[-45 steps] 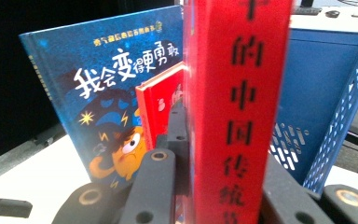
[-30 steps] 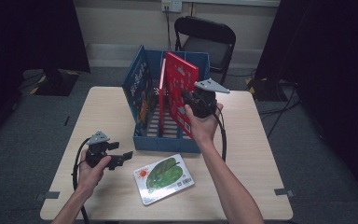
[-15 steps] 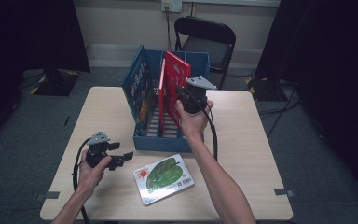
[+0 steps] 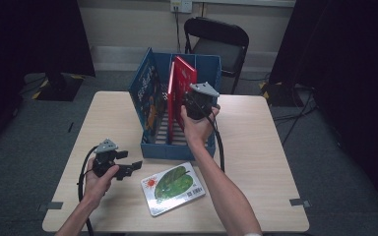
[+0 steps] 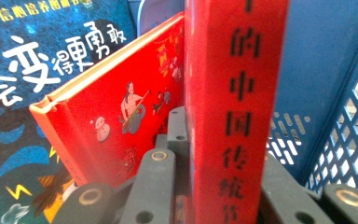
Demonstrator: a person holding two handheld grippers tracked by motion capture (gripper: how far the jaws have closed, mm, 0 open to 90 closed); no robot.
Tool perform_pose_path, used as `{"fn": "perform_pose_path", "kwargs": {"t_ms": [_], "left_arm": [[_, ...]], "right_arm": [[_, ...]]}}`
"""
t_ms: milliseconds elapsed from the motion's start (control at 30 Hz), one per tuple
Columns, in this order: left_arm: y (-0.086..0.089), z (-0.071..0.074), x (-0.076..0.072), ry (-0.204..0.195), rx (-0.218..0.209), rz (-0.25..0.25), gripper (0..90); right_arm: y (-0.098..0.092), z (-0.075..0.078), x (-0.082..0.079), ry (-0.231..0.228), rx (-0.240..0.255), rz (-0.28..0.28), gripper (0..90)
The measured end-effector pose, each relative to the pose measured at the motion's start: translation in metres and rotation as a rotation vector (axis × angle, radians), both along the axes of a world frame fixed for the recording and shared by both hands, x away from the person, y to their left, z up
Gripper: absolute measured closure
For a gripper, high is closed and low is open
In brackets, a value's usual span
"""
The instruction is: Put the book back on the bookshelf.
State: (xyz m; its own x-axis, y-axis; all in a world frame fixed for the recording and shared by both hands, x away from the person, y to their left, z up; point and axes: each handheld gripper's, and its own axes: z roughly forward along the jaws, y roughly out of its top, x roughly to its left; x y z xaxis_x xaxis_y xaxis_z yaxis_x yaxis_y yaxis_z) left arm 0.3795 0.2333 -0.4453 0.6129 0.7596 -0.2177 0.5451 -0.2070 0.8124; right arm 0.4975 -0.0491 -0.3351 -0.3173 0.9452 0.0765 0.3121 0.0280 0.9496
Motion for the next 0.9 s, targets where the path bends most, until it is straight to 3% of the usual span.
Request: {"fn": "perform_pose_path", "kwargs": {"t_ms": [667,900], "left_arm": [[-0.002,0.000,0.000,-0.003,-0.001,-0.007,21.5],[-0.002,0.000,-0.001,-0.005,0.006,-0.011,21.6]], "right_arm": [[0.013,-0.014,0.009,0.008,-0.006,-0.060,80.3],[0.016,-0.026,0.007,0.000,0.005,-0.070,80.3]]}}
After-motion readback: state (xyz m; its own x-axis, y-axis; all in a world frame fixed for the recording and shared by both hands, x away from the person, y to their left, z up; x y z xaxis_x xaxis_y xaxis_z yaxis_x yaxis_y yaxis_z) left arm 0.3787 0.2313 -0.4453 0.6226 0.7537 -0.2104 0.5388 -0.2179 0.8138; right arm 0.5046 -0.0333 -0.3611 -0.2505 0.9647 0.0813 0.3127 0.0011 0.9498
